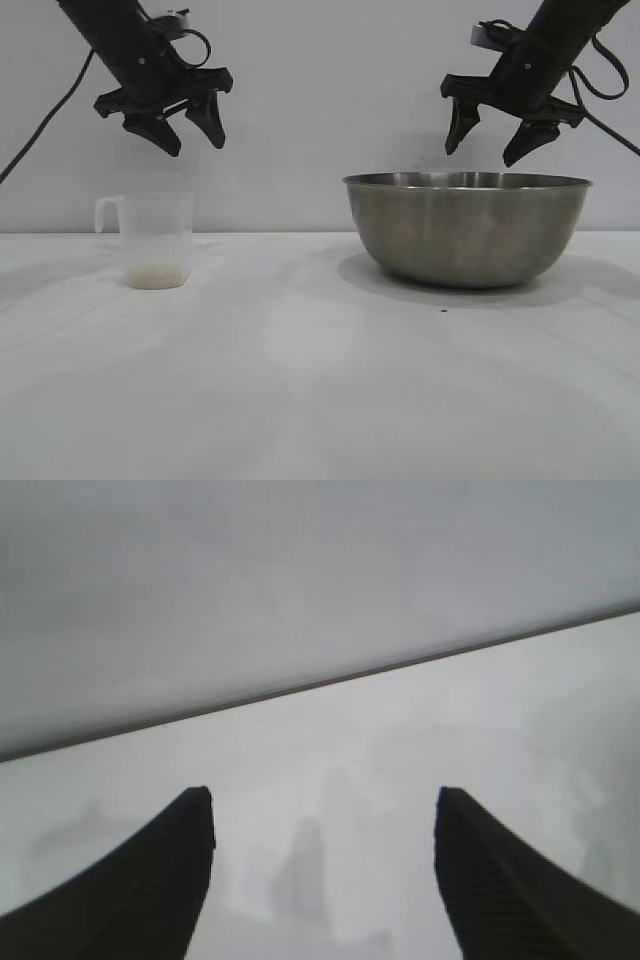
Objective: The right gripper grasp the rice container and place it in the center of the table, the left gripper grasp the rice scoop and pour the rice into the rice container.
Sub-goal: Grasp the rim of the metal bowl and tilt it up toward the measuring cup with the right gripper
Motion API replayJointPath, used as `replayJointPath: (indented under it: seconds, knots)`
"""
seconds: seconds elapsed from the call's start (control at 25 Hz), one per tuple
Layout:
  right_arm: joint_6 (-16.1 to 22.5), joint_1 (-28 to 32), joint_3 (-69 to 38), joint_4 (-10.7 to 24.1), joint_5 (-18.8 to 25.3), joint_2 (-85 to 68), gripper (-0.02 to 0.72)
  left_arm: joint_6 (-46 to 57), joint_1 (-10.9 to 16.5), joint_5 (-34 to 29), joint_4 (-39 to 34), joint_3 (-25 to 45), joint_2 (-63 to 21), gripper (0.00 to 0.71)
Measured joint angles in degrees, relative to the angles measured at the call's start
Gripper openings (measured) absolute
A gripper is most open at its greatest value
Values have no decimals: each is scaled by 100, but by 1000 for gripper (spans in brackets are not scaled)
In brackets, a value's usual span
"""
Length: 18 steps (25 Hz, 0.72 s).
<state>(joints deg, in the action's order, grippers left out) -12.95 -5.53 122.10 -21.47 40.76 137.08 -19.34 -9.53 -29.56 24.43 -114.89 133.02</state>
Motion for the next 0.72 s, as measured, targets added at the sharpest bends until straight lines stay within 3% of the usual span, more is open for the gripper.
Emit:
replayJointPath:
  seconds: [0.72]
  knots:
    - [0,0,10,-113,67,0,545,0,0,-35,0,0,0,453]
